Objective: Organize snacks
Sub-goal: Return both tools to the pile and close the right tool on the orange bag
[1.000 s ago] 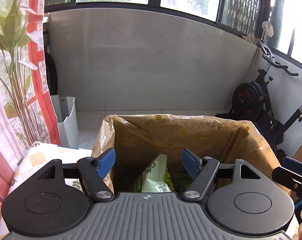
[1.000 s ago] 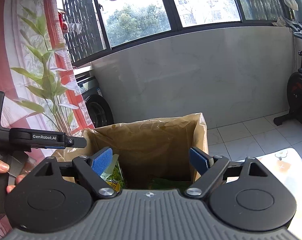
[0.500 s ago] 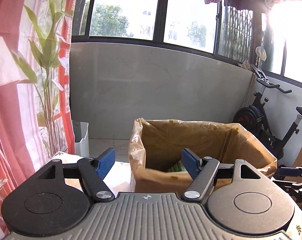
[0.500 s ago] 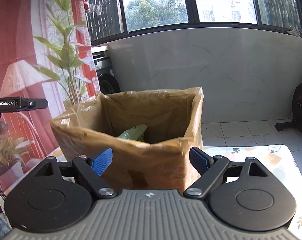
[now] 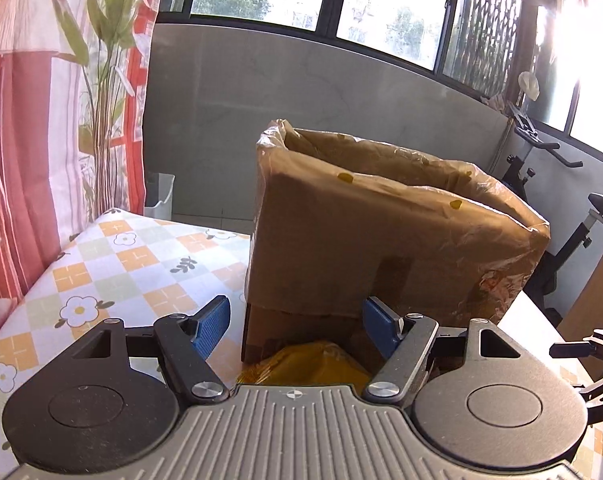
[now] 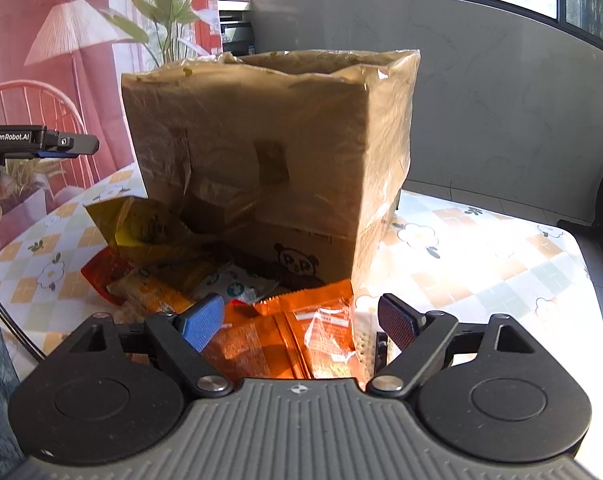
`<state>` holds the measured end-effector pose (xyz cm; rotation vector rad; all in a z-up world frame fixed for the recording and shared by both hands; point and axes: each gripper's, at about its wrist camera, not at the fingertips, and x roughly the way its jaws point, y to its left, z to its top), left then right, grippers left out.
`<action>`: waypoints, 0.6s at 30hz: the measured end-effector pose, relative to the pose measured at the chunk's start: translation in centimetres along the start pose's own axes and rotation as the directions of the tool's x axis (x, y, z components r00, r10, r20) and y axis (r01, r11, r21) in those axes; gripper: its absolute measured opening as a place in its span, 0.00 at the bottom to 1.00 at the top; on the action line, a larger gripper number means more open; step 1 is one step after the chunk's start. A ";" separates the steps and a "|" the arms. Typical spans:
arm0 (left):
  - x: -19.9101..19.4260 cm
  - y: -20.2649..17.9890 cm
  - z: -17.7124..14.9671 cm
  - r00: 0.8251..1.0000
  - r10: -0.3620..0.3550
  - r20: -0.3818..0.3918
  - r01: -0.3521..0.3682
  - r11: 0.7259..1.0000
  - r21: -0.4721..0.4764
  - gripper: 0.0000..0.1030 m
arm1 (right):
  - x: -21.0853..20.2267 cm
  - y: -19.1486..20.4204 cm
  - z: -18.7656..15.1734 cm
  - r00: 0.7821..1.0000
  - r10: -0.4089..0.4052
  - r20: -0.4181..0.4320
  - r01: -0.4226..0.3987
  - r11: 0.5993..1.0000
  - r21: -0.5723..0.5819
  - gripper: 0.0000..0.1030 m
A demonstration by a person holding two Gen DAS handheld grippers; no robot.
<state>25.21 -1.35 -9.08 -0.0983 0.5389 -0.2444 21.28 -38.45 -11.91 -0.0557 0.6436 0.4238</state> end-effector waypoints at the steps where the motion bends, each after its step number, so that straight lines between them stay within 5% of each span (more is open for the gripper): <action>1: 0.1 0.1 -0.1 1.000 0.000 -0.006 0.000 1.000 -0.002 0.73 | 0.0 0.0 -0.5 1.000 0.003 -0.015 -0.004 1.000 -0.015 0.84; 6: 0.2 0.0 -0.9 1.000 0.000 -0.025 0.000 1.000 -0.002 0.73 | 0.9 0.1 -2.2 0.997 0.017 -0.072 -0.022 0.998 -0.060 0.84; 18: 0.6 -0.6 -1.9 0.998 -0.005 -0.055 0.005 1.000 -0.001 0.73 | 4.4 -0.4 -2.9 0.992 0.060 -0.109 -0.055 0.997 0.046 0.79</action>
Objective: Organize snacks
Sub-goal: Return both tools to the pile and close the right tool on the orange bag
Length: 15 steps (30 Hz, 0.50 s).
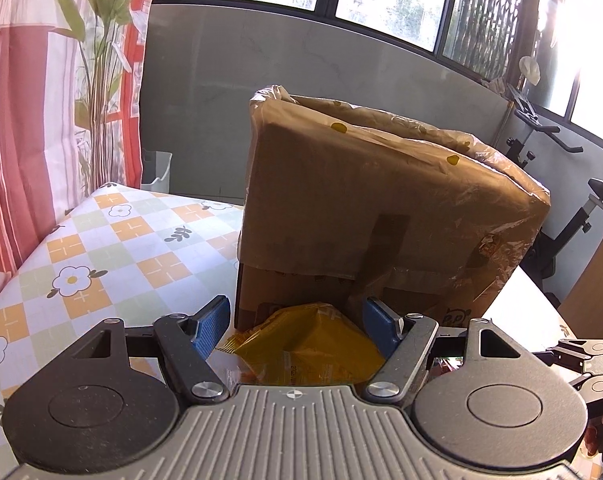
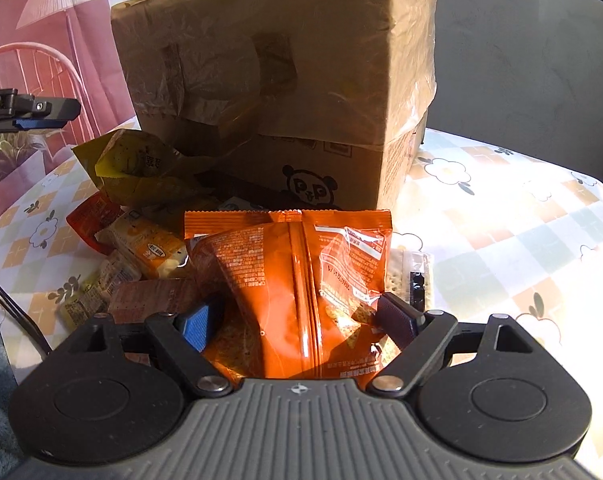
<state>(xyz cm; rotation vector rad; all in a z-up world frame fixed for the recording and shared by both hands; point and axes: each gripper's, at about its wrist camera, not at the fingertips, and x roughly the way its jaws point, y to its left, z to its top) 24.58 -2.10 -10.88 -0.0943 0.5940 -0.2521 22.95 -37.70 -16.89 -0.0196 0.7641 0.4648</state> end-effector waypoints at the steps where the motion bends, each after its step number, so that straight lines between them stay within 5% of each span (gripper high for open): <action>1: 0.1 0.0 -0.1 1.000 0.000 -0.002 0.000 1.000 -0.001 0.73 | 0.0 0.1 0.0 1.000 0.008 0.007 -0.008 1.000 0.010 0.73; 7: 0.3 -0.1 -0.4 1.000 -0.009 -0.021 0.009 1.000 0.005 0.73 | -0.4 0.7 0.7 0.999 0.004 0.046 -0.007 0.999 0.050 0.58; 15: 1.3 -0.4 -0.3 0.998 -0.007 -0.062 0.007 1.000 0.004 0.76 | -2.0 2.8 2.2 0.991 0.035 0.130 -0.048 0.994 0.094 0.56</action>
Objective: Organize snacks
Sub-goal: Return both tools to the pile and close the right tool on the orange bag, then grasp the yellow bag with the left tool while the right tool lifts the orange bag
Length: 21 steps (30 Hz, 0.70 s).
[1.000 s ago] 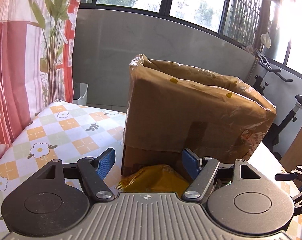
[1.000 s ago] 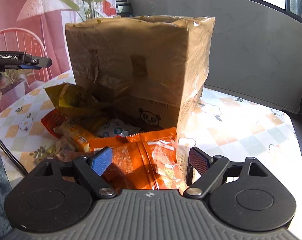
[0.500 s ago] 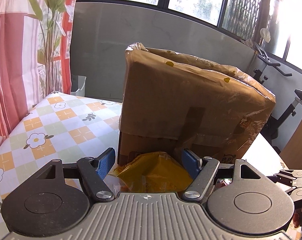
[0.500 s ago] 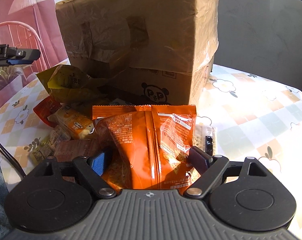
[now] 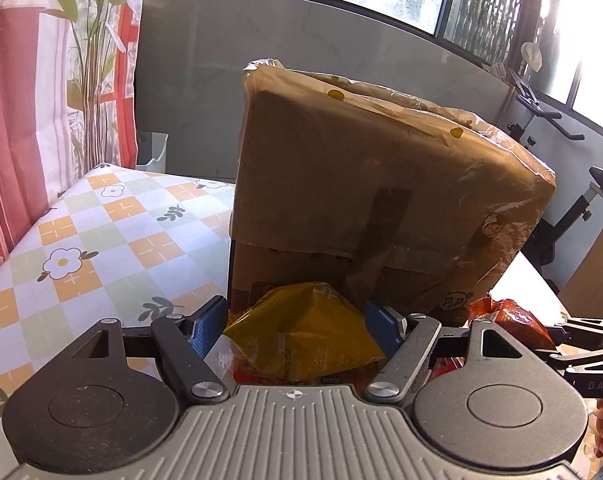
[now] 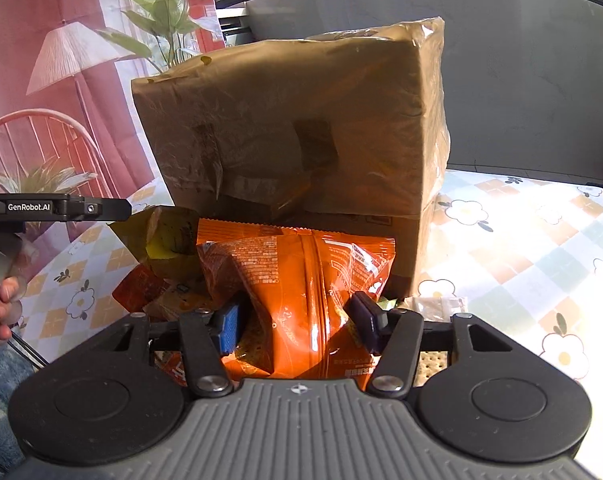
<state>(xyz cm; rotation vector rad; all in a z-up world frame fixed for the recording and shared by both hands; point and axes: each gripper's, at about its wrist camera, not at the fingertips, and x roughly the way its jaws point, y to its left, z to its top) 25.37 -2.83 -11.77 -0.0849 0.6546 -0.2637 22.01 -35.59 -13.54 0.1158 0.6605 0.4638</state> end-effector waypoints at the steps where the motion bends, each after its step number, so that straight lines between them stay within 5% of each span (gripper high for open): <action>1: 0.2 -0.1 0.1 1.000 0.001 -0.005 -0.001 1.000 0.006 0.78 | 0.3 0.3 -0.2 1.000 0.000 -0.003 0.000 1.000 0.005 0.56; 7: 2.2 -0.5 1.6 0.999 0.034 0.008 -0.035 0.998 0.045 0.82 | 1.3 0.8 -1.0 1.000 -0.022 -0.010 0.023 0.999 0.041 0.56; 11: 4.6 0.2 2.0 0.997 0.036 -0.061 -0.035 0.999 0.019 0.82 | 1.0 0.4 -1.2 1.000 -0.028 -0.010 0.028 0.998 0.059 0.56; 21: 4.1 1.2 -1.9 0.995 0.007 -0.100 -0.002 0.999 0.046 0.90 | 0.7 -0.2 -1.6 0.999 -0.037 -0.010 0.038 0.994 0.102 0.56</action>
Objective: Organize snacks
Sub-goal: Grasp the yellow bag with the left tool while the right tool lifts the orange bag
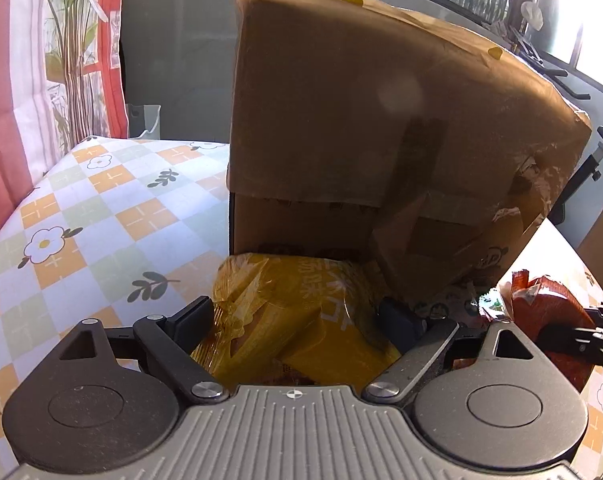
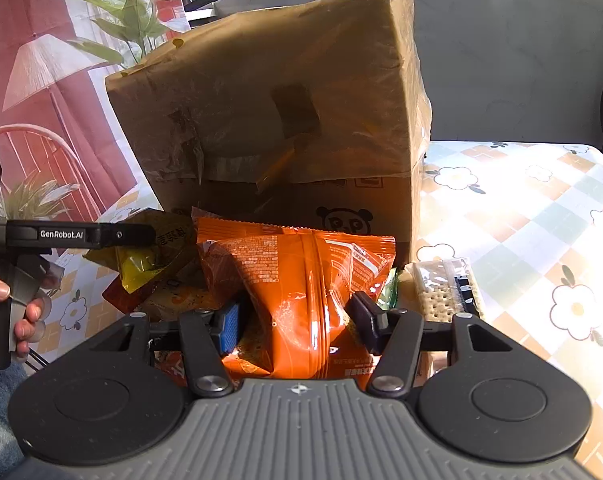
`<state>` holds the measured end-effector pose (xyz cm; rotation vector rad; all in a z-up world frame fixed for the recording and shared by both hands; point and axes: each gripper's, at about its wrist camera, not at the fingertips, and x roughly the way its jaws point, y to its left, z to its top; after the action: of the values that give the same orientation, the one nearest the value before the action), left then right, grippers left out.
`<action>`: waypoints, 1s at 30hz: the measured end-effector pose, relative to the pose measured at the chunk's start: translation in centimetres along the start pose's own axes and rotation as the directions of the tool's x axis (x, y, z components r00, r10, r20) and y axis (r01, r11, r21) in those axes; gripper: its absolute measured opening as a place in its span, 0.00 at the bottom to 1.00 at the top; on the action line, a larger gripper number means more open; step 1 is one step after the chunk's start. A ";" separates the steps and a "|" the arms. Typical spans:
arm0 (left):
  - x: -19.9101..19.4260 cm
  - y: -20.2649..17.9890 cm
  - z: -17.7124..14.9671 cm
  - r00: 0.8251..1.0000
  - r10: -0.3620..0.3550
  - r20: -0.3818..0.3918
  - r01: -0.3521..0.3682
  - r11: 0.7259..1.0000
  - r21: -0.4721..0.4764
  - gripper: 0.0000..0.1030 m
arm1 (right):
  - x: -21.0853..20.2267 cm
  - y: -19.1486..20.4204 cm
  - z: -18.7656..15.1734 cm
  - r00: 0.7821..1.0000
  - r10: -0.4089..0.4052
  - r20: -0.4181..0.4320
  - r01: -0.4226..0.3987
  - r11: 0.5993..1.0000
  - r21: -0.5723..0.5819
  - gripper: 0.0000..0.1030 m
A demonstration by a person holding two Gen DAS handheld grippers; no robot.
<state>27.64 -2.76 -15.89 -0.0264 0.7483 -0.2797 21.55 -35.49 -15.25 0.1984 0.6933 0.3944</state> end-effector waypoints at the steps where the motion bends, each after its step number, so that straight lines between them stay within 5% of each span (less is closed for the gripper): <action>1: 0.1 0.2 -0.2 1.000 0.000 -0.010 0.000 1.000 -0.003 0.90 | 0.0 0.0 0.0 1.000 0.000 0.000 0.000 1.000 0.001 0.56; 7: 1.0 1.4 -0.8 0.996 0.042 -0.082 -0.045 0.999 -0.029 0.91 | 0.0 0.0 -0.3 1.000 0.002 0.001 -0.002 1.000 0.013 0.56; 14: 1.0 2.0 -0.9 0.997 0.047 -0.061 -0.049 0.998 -0.031 0.91 | -0.1 -0.2 -0.2 1.000 0.000 -0.001 0.000 1.000 0.021 0.56; 21: -0.1 1.8 -1.1 1.000 0.021 -0.021 -0.021 1.000 -0.020 0.77 | -0.2 -0.1 -0.2 1.000 -0.006 0.000 0.006 1.000 0.018 0.56; 30: -3.3 2.1 -1.3 0.999 0.013 0.046 -0.012 1.000 -0.025 0.76 | -0.6 0.4 -0.1 1.000 -0.002 0.008 0.002 1.000 -0.002 0.56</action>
<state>24.95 0.19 -14.94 -0.0513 0.7060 -0.2568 20.90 -35.38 -14.86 0.1973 0.6851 0.3923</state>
